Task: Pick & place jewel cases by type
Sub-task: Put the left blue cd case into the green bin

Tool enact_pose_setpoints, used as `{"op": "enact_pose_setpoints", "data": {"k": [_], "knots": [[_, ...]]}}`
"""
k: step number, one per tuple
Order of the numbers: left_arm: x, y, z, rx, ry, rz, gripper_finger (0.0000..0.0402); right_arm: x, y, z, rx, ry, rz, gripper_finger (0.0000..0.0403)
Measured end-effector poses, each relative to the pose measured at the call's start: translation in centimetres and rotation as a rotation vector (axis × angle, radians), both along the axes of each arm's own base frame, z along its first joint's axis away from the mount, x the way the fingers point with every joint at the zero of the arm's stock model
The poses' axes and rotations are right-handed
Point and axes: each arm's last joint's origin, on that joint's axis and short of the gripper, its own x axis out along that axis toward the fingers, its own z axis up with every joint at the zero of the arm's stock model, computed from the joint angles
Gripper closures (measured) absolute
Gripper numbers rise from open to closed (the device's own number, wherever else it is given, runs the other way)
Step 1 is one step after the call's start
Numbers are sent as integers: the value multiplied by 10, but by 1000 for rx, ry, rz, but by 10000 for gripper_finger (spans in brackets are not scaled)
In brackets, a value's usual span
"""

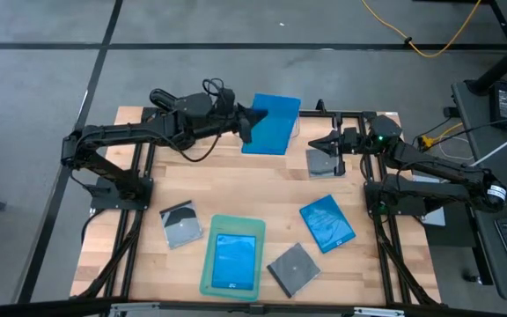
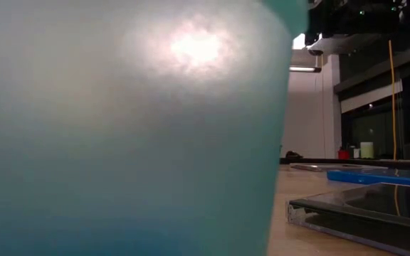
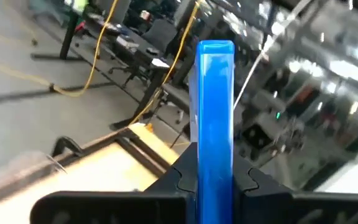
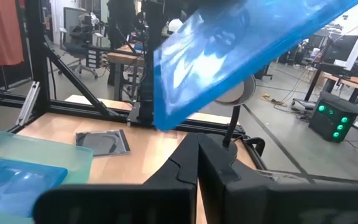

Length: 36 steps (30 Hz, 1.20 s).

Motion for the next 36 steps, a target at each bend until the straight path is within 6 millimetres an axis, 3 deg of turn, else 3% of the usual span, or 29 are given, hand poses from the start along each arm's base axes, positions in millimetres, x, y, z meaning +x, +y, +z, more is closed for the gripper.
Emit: {"op": "enact_pose_setpoints", "data": {"k": [15, 25, 36], "knots": [[1, -3, -1, 788, 278, -133, 384, 0, 0, 0, 39, -1, -1, 397], [1, -5, 3, 1349, 552, 6, 384, 0, 0, 0, 88, -1, -2, 397], [3, -23, 9, 1796, 837, 131, 384, 0, -1, -1, 118, 6, -22, 397]]}}
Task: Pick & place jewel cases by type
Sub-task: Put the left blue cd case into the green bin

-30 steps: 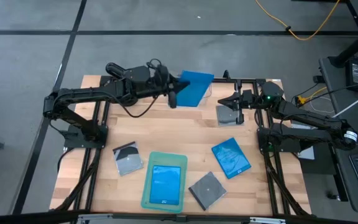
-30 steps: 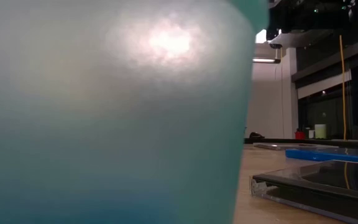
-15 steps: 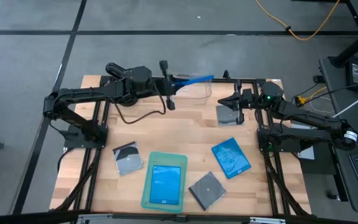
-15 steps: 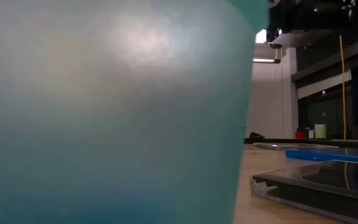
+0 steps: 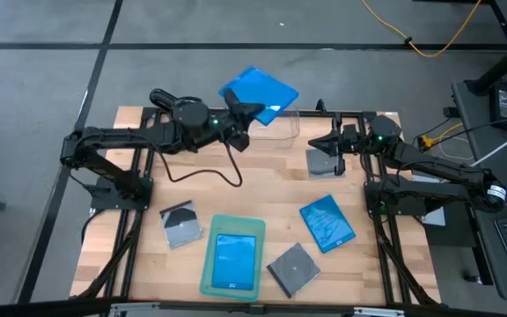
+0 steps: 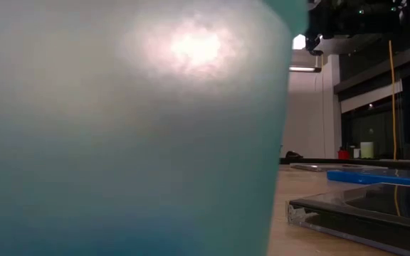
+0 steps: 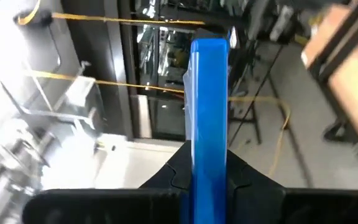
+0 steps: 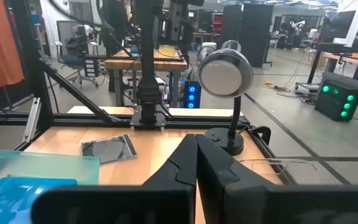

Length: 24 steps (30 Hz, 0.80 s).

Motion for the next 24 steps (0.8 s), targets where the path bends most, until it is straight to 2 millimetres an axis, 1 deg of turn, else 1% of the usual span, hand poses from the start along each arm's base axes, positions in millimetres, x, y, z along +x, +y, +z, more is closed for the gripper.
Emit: {"op": "enact_pose_setpoints", "data": {"k": [7, 9, 14, 20, 24], "knots": [[3, -13, -1, 239, 149, 5, 384, 0, 0, -2, 9, 17, -16, 397], [3, -16, -2, 281, 177, 6, 384, 0, 0, -3, 14, 28, -17, 397], [5, -20, -3, 303, 197, -4, 384, 0, 0, -4, 18, 36, -17, 397], [5, -24, -7, 353, 263, -18, 384, 0, 0, -4, 19, 37, -18, 397], [6, -26, -9, 383, 291, -54, 384, 0, 0, -4, 20, 38, -18, 397]]}}
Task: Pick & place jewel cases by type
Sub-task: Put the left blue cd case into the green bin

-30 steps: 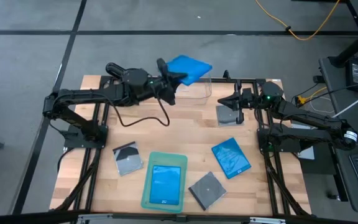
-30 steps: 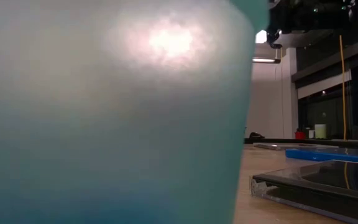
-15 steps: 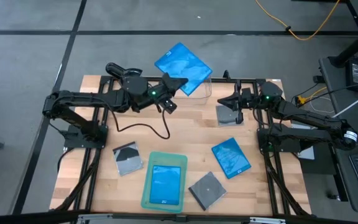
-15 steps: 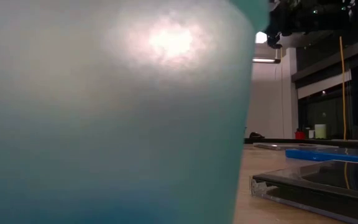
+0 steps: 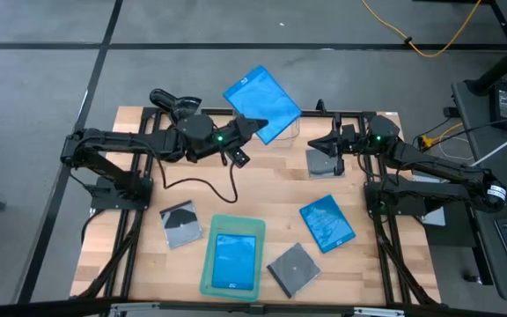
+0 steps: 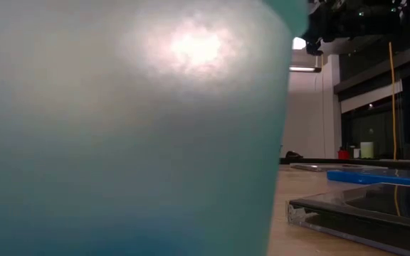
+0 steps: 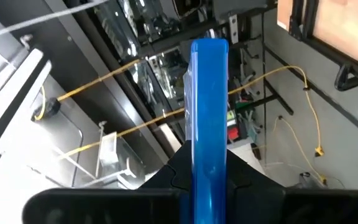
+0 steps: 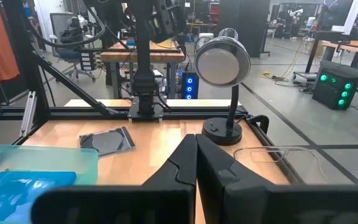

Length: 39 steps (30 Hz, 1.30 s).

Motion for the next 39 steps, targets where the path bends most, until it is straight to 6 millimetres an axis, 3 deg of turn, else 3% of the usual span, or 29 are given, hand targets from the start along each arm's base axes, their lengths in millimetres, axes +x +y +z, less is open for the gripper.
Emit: {"op": "enact_pose_setpoints", "data": {"k": [5, 8, 21, 27, 33, 39], "knots": [[0, -1, 1, -7, -12, -12, 384, 0, 0, 0, 3, 1, 0, 397], [0, -2, 5, -117, -118, -16, 384, 0, 0, 0, 3, 1, 0, 397], [-2, -2, 11, -1134, -662, -72, 384, 0, 0, 0, 7, 0, 0, 397], [-1, 0, 10, -1585, -740, -179, 384, 0, 0, -2, 34, 20, 0, 397], [-1, 15, 4, -2012, -751, -160, 384, -1, 0, -8, 63, 73, 0, 397], [-1, 17, 3, -2146, -762, -145, 384, -1, 1, -9, 62, 83, 10, 397]]}}
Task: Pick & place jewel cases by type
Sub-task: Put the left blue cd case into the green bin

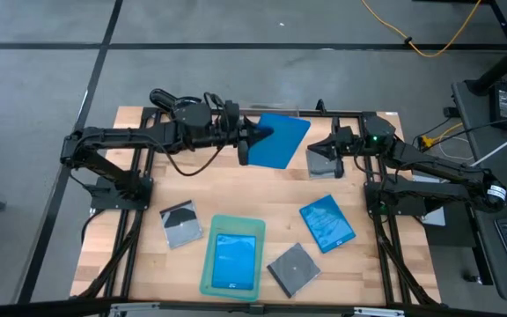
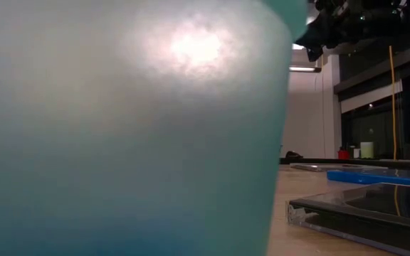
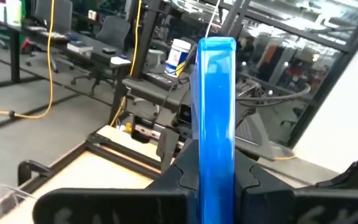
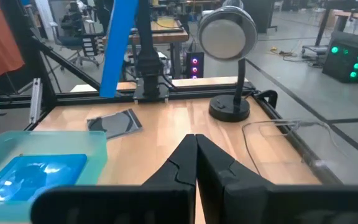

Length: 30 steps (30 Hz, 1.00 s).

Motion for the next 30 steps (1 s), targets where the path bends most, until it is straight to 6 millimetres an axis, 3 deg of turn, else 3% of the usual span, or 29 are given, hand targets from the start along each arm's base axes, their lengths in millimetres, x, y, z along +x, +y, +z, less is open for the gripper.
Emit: {"op": "enact_pose_setpoints", "data": {"k": [6, 11, 23, 30], "knots": [[1, -8, 0, -134, -27, -10, 384, -1, 2, 1, -31, -5, 40, 397], [2, -28, 0, -249, -50, 10, 384, -6, 5, 2, -56, -5, 66, 397], [-9, -106, 0, -359, -100, 168, 384, -16, 14, 7, -115, -29, 176, 397], [-23, -148, -4, -419, -75, 125, 384, -17, 14, 7, -117, -31, 176, 397]]}}
